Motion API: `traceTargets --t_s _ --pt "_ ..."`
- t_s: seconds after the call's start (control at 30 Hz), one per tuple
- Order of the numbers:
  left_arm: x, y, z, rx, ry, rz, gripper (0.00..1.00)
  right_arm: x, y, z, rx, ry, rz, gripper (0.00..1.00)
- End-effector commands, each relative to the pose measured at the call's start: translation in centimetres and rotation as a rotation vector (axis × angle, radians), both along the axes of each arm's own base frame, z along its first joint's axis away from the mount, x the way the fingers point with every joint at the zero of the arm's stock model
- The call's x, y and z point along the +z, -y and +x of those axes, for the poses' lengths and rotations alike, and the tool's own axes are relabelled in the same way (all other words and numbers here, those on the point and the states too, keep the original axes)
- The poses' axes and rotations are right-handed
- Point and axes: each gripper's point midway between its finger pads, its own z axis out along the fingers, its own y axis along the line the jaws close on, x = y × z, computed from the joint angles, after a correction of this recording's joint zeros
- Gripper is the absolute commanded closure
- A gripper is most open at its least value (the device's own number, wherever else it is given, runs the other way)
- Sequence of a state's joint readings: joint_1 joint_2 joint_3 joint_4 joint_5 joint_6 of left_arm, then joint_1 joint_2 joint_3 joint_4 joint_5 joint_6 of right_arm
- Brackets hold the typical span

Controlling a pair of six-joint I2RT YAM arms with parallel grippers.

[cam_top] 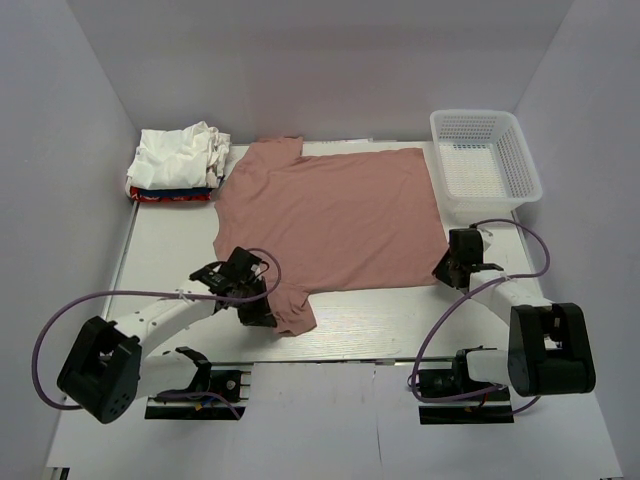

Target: Fold and stack the t-shirts

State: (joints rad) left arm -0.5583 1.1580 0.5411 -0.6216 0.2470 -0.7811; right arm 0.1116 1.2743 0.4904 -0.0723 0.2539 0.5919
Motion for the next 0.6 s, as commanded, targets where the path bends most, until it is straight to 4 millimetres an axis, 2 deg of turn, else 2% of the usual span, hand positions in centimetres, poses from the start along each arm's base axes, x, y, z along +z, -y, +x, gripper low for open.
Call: traceTargets --t_s 0.0,0.07,0.17,0.27,0.33,0.4,0.43,0.47,0.57 --pt "2.0 1.5 3.5 -0.029 0.117 -0.032 1.0 0.7 -0.9 0.9 0.044 0.011 0.034 1.0" --pt "2.5 2.1 5.0 -0.039 0.149 -0.028 1.0 1.5 -1.3 1.7 0.06 0.033 0.04 1.0" --pt "4.5 3.7 7.5 -0.059 0.191 -0.064 1.0 2.9 -1.5 2.8 0.077 0.056 0.036 1.0" --pt "5.7 4.5 9.4 -0.061 0.229 -0.076 1.0 4.0 -1.7 3.5 0.09 0.069 0.038 1.0" --pt "5.6 4.2 10.5 -0.048 0.233 -0.061 1.0 4.9 -1.8 4.2 0.1 0.089 0.037 1.0" --pt "6.5 4.6 11.8 -0.05 0.262 -0.078 1.0 5.2 -1.8 4.5 0.102 0.095 0.034 1.0" --pt "7.7 4.8 13.0 -0.036 0.299 -0.095 1.0 5.8 -2.0 5.1 0.108 0.108 0.04 1.0" --pt "7.4 5.0 13.4 -0.044 0.295 -0.088 1.0 6.0 -2.0 5.3 0.11 0.107 0.038 1.0" --pt "9.4 4.2 16.3 0.005 0.365 -0.075 1.0 7.0 -2.1 6.5 0.119 0.124 0.034 1.0"
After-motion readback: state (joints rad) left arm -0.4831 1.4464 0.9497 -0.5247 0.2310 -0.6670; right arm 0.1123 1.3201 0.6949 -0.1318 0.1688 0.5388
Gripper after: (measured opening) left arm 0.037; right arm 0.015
